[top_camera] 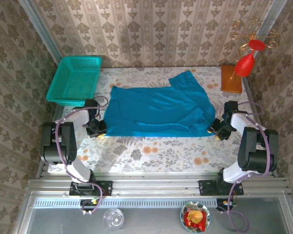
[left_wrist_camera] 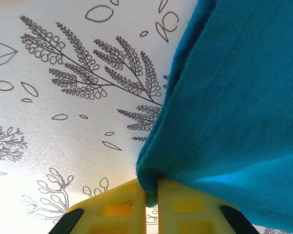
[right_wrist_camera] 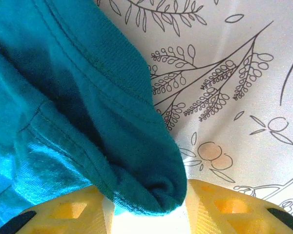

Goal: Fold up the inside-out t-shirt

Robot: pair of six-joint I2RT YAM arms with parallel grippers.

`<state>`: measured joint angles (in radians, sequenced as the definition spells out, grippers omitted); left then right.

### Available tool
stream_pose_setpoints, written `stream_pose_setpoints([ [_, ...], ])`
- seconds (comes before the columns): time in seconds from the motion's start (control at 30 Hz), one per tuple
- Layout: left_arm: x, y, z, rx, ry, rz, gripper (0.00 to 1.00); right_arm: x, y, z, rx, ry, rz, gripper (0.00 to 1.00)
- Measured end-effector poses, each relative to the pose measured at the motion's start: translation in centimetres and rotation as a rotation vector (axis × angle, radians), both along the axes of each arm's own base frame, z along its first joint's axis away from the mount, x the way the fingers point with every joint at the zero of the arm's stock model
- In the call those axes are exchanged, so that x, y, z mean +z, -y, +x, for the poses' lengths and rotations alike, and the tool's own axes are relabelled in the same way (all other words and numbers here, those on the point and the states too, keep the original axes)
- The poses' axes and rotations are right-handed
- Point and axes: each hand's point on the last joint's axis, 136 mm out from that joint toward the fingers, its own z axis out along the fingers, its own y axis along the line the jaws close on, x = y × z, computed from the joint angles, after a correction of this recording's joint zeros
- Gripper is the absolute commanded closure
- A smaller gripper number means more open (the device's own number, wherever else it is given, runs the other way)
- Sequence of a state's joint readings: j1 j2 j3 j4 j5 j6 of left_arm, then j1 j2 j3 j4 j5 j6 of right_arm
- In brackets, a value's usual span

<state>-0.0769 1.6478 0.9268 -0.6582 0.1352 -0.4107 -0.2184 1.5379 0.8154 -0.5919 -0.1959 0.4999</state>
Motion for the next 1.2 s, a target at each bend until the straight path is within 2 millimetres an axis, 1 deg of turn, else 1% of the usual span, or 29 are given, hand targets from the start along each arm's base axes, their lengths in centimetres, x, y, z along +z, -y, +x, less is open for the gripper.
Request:
stream_pose_setpoints([
  [0.13, 0.1, 0.0, 0.2, 0.000, 0.003, 0.001, 0.92, -0.4, 0.1, 0.1, -0.002, -0.009, 0.002, 0.61],
  [0.17, 0.1, 0.0, 0.2, 0.000, 0.003, 0.000, 0.95, -0.5, 0.1, 0.1, -0.003, -0.015, 0.001, 0.63],
  [0.23, 0.1, 0.0, 0.3, 0.001, 0.005, 0.001, 0.99, -0.6, 0.3, 0.1, -0.011, -0.021, 0.000, 0.68],
  [0.33, 0.1, -0.3, 0.4, 0.011, 0.011, -0.001, 1.00, -0.6, 0.6, -0.1, -0.024, -0.027, -0.003, 0.82],
  [0.4, 0.2, -0.5, 0.6, 0.019, 0.017, -0.002, 1.00, -0.6, 0.8, 0.0, -0.025, -0.024, -0.007, 0.94],
  [0.43, 0.2, -0.6, 0.7, 0.022, 0.020, -0.003, 1.00, -0.6, 0.8, -0.1, -0.029, -0.024, -0.009, 0.99],
  [0.47, 0.2, -0.7, 0.7, 0.027, 0.024, -0.006, 1.00, -0.5, 0.9, -0.1, -0.029, -0.023, -0.011, 1.00],
  [0.6, 0.2, -1.1, 0.4, 0.053, 0.051, -0.016, 1.00, 0.1, 1.1, -0.5, -0.031, -0.010, -0.026, 1.00],
  [0.73, 0.3, -1.5, -0.9, 0.120, 0.060, -0.058, 1.00, 1.3, 0.8, -1.5, -0.041, 0.017, -0.029, 1.00],
  [0.9, 1.2, -1.5, -3.1, 0.198, 0.083, -0.096, 1.00, 2.8, 0.3, -4.2, -0.089, 0.036, -0.032, 1.00],
  [1.1, 2.7, -1.4, -5.0, 0.257, 0.123, -0.112, 1.00, 3.1, 0.2, -7.3, -0.192, -0.009, -0.041, 1.00],
  [1.2, 2.9, -1.5, -6.0, 0.276, 0.125, -0.110, 1.00, 3.0, 0.1, -8.5, -0.243, -0.021, -0.043, 1.00],
])
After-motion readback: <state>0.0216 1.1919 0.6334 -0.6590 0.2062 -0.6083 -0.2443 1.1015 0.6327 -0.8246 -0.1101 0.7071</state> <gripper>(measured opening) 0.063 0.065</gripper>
